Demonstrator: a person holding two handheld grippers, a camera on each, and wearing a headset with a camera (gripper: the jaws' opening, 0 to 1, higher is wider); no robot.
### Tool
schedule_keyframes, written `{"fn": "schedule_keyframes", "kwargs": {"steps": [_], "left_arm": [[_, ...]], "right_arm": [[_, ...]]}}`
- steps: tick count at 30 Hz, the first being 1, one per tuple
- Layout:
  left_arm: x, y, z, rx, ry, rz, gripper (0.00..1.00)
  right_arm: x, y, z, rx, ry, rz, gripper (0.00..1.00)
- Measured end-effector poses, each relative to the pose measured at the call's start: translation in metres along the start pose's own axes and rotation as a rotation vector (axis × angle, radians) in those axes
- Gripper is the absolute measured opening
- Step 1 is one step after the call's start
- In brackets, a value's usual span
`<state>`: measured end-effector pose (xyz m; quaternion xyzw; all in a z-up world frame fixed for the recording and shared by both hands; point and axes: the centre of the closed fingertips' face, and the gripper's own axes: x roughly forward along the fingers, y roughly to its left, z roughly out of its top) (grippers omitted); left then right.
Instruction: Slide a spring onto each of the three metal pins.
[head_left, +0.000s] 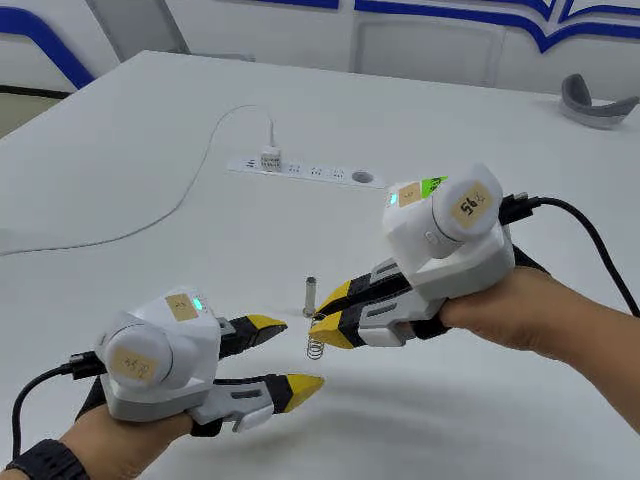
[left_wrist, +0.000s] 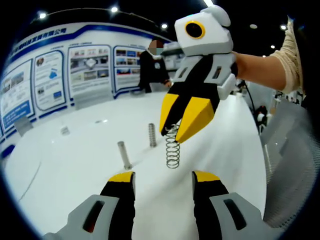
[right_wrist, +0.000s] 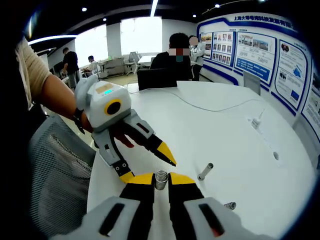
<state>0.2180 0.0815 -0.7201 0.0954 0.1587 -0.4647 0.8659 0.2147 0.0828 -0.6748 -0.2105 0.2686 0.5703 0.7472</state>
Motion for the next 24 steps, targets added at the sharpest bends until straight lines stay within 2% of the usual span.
{"fn": "schedule_keyframes", "kwargs": {"steps": [8, 24], "left_arm": [[-0.001, 0.004, -0.003, -0.013, 0.007, 0.015, 0.51], [-0.002, 0.007, -0.004, -0.023, 0.004, 0.027, 0.54]], "right_arm": [[-0.004, -0.009, 0.005, 0.002, -0.012, -0.021, 0.12], [-0.012, -0.033, 0.018, -0.01, -0.023, -0.067, 0.12]]}}
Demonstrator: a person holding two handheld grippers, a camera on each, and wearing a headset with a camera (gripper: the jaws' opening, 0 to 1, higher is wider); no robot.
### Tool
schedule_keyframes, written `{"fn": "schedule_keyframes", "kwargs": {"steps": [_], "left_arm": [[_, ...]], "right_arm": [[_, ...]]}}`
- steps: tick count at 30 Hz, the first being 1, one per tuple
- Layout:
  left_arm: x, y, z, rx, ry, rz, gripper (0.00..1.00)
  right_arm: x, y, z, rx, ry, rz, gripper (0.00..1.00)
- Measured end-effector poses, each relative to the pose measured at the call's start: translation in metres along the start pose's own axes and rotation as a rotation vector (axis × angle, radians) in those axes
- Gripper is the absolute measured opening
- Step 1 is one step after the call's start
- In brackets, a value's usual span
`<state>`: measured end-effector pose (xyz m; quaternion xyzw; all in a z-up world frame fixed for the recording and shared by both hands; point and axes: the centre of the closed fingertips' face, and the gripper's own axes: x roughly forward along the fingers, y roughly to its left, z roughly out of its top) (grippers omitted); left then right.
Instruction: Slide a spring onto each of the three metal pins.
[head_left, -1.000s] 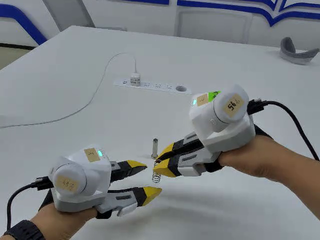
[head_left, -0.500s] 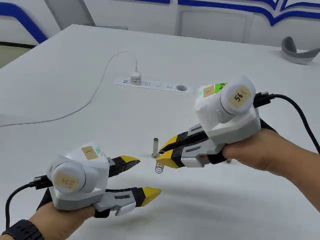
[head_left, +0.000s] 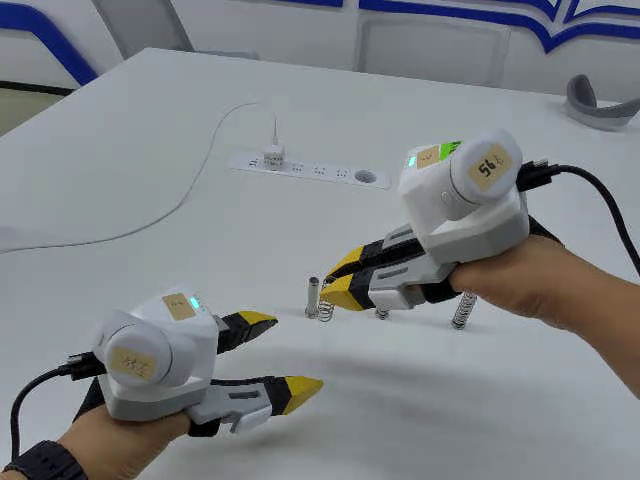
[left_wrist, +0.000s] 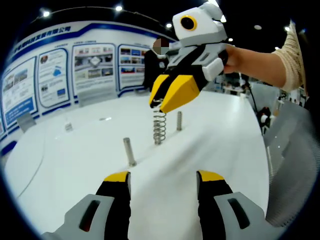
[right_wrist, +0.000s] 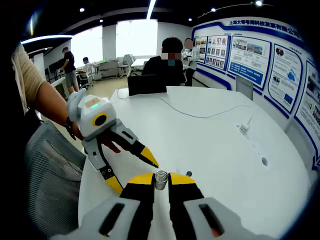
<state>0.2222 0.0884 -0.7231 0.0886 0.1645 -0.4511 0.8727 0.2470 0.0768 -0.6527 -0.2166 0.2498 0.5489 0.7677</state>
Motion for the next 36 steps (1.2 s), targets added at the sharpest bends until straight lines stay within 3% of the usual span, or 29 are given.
{"fn": "schedule_keyframes", "kwargs": {"steps": [19, 36], "left_arm": [[-0.001, 0.001, -0.002, -0.005, 0.004, 0.006, 0.55], [-0.003, 0.006, -0.004, -0.01, 0.006, 0.014, 0.56]], "right_arm": [[0.008, -0.039, 0.013, 0.022, -0.029, -0.082, 0.12], [0.023, -0.053, 0.008, 0.047, -0.014, -0.097, 0.12]]}}
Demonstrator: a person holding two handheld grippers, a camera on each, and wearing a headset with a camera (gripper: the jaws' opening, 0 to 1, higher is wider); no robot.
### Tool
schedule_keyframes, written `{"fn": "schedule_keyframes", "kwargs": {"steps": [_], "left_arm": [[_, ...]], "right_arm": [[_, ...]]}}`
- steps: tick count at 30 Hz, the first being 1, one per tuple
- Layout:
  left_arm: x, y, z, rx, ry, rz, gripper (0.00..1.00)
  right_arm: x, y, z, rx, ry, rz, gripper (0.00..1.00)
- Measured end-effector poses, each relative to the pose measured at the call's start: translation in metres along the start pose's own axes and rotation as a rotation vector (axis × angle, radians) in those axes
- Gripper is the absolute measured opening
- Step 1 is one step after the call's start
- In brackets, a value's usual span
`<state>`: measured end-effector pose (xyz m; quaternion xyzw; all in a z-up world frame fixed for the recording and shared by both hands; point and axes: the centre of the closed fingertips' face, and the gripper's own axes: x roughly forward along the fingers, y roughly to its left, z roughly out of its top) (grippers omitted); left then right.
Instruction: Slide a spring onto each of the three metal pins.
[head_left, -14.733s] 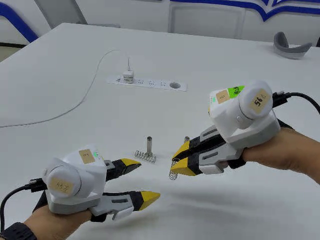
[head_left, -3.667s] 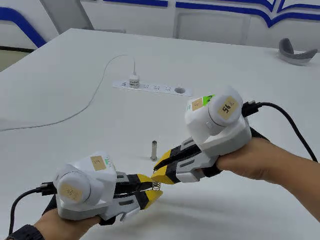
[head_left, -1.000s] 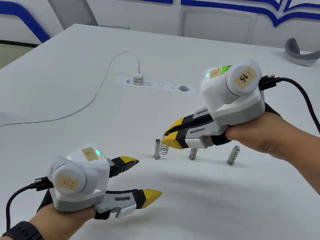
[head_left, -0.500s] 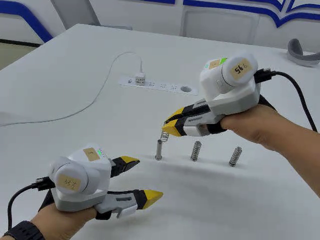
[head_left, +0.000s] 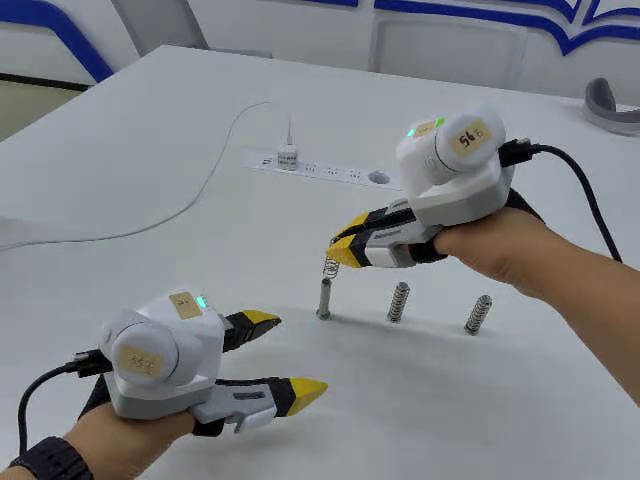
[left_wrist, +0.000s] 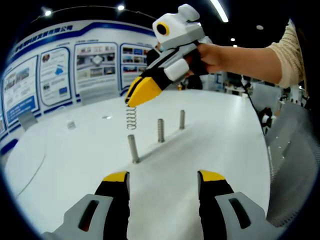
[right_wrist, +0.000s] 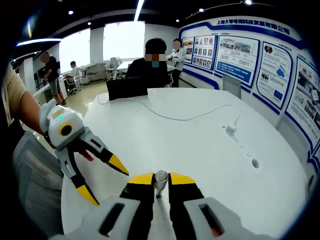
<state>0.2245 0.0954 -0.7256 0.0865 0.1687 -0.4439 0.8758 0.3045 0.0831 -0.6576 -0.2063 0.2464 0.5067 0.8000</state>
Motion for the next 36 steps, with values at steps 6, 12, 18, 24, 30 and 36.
{"fn": "schedule_keyframes", "kwargs": {"steps": [6, 12, 18, 24, 30, 36], "left_arm": [[0.0, 0.001, 0.0, -0.003, 0.0, 0.002, 0.55], [-0.001, 0.001, -0.001, -0.004, 0.002, 0.003, 0.55], [-0.001, 0.003, -0.001, -0.005, 0.002, 0.006, 0.55], [-0.002, 0.003, -0.002, -0.007, 0.003, 0.008, 0.55], [-0.002, 0.004, -0.003, -0.009, 0.006, 0.008, 0.55], [-0.001, 0.003, -0.004, -0.01, 0.007, 0.007, 0.55]], "right_arm": [[0.005, 0.001, -0.004, -0.003, 0.017, 0.003, 0.12], [0.009, -0.001, -0.006, 0.005, 0.022, 0.002, 0.12], [0.012, 0.0, -0.009, 0.011, 0.031, 0.004, 0.12], [0.015, -0.001, -0.013, 0.012, 0.04, 0.002, 0.12], [0.02, 0.0, -0.019, 0.01, 0.051, -0.001, 0.12], [0.024, 0.001, -0.026, 0.018, 0.059, -0.006, 0.12]]}}
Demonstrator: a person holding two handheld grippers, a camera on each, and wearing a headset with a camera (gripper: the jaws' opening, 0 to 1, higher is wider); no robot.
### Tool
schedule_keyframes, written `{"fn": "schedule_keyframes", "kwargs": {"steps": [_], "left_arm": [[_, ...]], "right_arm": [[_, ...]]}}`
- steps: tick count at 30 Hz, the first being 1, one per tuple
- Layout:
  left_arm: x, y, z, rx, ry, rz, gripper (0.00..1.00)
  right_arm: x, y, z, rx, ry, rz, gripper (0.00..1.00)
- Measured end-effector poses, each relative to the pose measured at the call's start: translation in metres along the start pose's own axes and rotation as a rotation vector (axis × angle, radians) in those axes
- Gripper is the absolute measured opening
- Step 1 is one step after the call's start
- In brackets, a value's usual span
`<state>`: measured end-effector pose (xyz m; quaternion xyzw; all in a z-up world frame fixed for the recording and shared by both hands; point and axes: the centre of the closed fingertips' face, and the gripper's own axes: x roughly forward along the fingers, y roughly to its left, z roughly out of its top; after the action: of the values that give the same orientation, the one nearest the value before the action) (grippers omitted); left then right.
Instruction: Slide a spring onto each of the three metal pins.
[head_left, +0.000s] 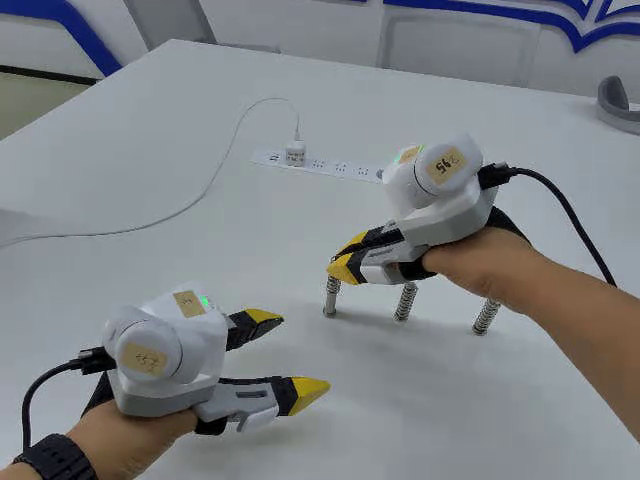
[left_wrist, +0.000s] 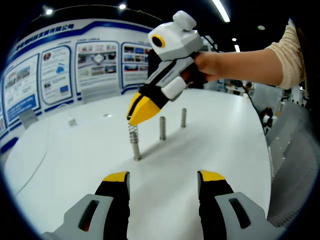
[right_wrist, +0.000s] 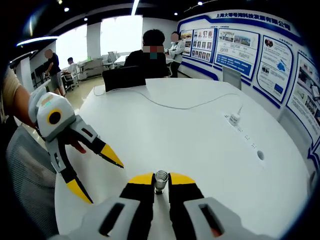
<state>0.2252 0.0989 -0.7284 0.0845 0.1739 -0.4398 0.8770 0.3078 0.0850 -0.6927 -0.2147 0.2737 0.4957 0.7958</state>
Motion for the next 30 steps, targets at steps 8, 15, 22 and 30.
{"fn": "schedule_keyframes", "kwargs": {"steps": [8, 15, 22, 30], "left_arm": [[0.0, 0.0, -0.002, 0.0, 0.006, -0.002, 0.55], [0.0, 0.0, -0.002, -0.003, 0.005, -0.002, 0.55], [0.0, 0.0, -0.002, -0.004, 0.006, -0.001, 0.56], [0.0, 0.0, -0.003, -0.005, 0.007, 0.0, 0.56]], "right_arm": [[0.005, 0.0, -0.007, 0.019, 0.003, -0.01, 0.12], [0.01, 0.001, -0.01, 0.024, 0.009, -0.017, 0.12], [0.015, 0.0, -0.016, 0.037, 0.017, -0.023, 0.12], [0.021, 0.001, -0.023, 0.043, 0.027, -0.027, 0.12]]}}
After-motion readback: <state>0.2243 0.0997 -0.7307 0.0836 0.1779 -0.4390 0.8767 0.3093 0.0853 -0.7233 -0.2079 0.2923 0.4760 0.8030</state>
